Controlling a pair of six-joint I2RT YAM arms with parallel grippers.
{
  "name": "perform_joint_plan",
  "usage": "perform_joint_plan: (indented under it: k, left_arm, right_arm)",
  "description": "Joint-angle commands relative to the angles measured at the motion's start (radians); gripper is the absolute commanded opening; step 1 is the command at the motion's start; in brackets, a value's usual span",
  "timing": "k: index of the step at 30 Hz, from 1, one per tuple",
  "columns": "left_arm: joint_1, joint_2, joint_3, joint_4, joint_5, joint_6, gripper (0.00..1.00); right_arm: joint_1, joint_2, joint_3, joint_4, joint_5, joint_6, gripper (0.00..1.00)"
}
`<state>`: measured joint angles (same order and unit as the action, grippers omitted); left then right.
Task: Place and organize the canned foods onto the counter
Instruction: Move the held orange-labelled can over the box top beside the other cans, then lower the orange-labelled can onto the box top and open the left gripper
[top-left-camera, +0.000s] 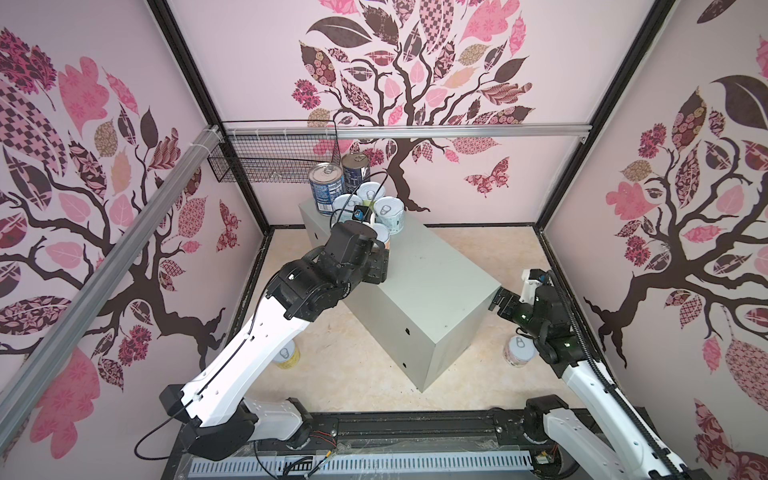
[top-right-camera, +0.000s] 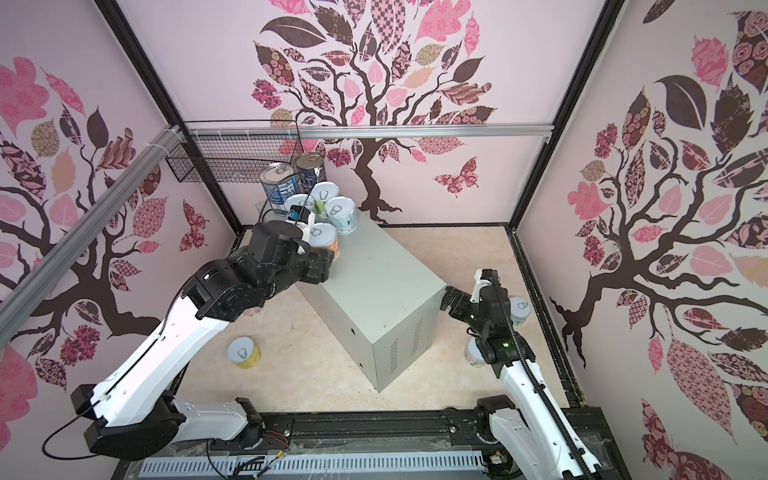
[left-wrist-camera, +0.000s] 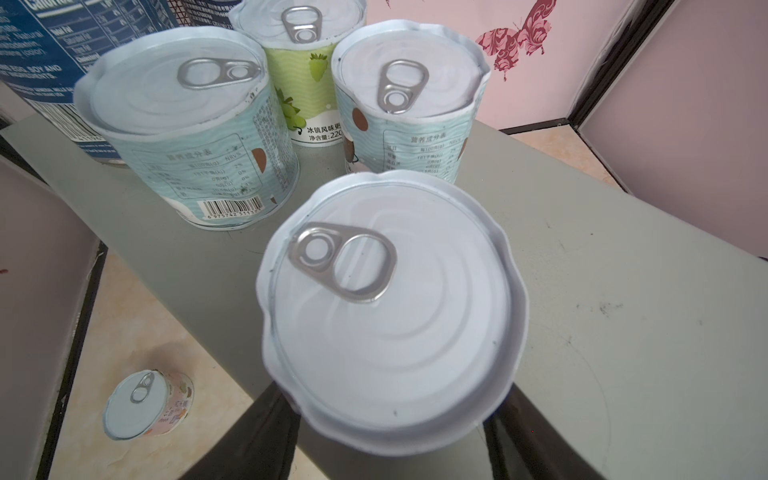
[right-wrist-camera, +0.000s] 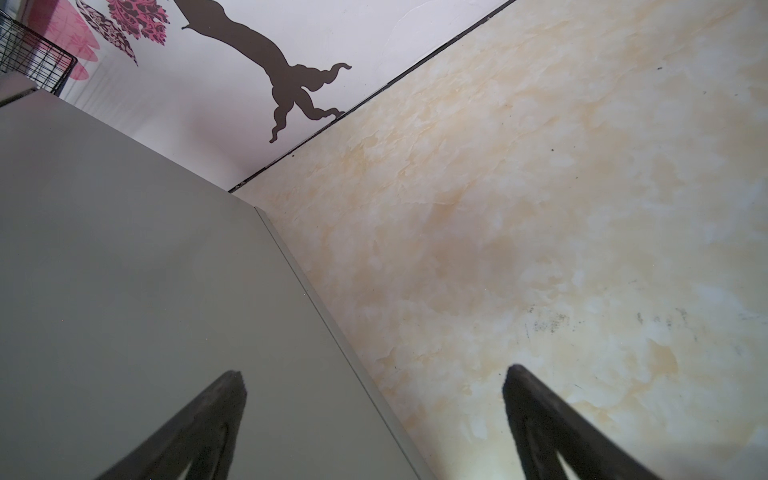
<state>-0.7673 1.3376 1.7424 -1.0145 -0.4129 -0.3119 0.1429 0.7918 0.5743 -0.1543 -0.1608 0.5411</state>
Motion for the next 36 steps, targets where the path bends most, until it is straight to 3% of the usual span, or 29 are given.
perform_joint_plan:
  k: [1, 20, 36]
  left_arm:
    - [0.011, 0.011, -0.025, 0.035, -0.037, -0.008, 0.69]
    - [0.123, 0.05, -0.028, 0.084, 0.067, 0.01, 0.66]
    - [0.132, 0.054, -0.019, 0.08, 0.001, 0.019, 0.66]
  right_arm:
    - [0.004, -0.012, 0.009, -0.01, -0.008, -0.013, 1.0]
    - [0.005, -0.002, -0.001, 0.004, -0.011, -0.013, 1.0]
    - [0.004, 0.006, 0.002, 0.006, -0.008, -0.015, 1.0]
